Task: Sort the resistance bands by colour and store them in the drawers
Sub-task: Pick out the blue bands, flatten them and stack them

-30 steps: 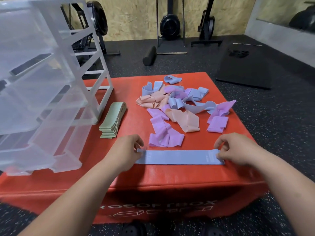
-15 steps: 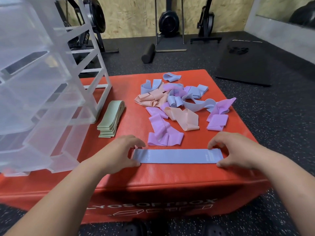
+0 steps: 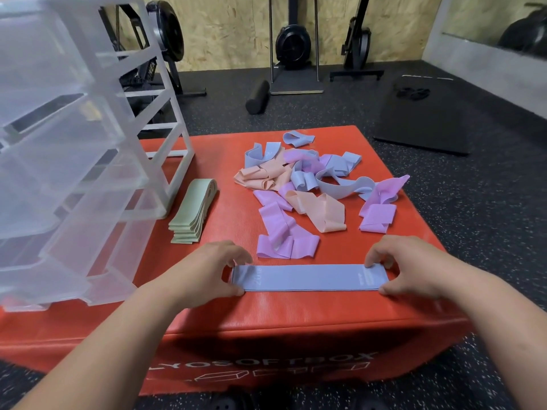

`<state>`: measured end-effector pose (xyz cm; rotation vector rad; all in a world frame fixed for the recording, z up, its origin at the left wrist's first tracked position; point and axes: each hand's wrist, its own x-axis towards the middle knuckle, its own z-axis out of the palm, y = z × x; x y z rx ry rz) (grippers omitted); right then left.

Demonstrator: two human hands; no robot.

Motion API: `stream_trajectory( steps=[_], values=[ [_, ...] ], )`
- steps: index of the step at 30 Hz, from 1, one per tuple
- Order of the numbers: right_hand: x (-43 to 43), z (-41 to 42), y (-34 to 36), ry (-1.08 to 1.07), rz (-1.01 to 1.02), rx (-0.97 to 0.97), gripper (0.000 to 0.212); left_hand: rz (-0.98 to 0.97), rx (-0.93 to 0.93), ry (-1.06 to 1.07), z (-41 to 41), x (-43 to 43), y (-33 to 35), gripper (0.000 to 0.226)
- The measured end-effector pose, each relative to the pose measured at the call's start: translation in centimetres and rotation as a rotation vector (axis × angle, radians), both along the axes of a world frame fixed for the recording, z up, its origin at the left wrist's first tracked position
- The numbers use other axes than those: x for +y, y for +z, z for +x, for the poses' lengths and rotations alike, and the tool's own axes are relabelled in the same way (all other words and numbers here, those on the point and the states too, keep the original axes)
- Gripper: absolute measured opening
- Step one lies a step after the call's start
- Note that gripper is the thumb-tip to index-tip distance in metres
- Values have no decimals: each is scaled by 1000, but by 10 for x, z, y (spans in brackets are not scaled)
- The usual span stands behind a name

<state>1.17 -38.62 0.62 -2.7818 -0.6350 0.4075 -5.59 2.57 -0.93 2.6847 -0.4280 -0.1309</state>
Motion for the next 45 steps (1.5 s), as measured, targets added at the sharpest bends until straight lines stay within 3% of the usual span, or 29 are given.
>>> stream_trajectory(
  steps=[6, 13, 17, 22, 27, 32, 35, 38, 41, 45],
  values=[
    [-3, 6, 5, -14, 74, -2, 47, 13, -58, 16, 9, 0, -3, 58],
    [10, 39, -9, -145, 218, -249, 37, -12, -243, 134, 39, -30, -2, 45],
    [30, 58, -12, -189, 260, -355, 44, -65, -301, 194, 59, -51, -3, 39],
    [62, 83, -12, -218, 259, -350, 60, -147, -354, 241, 81, -69, -4, 33],
    [86, 102, -17, -279, 230, -207, 68, -188, -353, 268, 92, -81, -7, 31],
    [84, 113, -23, -369, 272, -294, 48, -184, -328, 237, 95, -80, -14, 28],
    [86, 108, -12, -287, 428, -376, 34, -195, -317, 241, 95, -77, -14, 27],
    [90, 91, 11, -149, 557, -279, 24, -215, -321, 263, 95, -75, -11, 26],
    [83, 76, 20, -49, 433, -93, 7, -216, -326, 263, 92, -75, -8, 26],
    [69, 70, 21, -139, 385, -171, 11, -198, -325, 254, 87, -74, -6, 26]
  ],
)
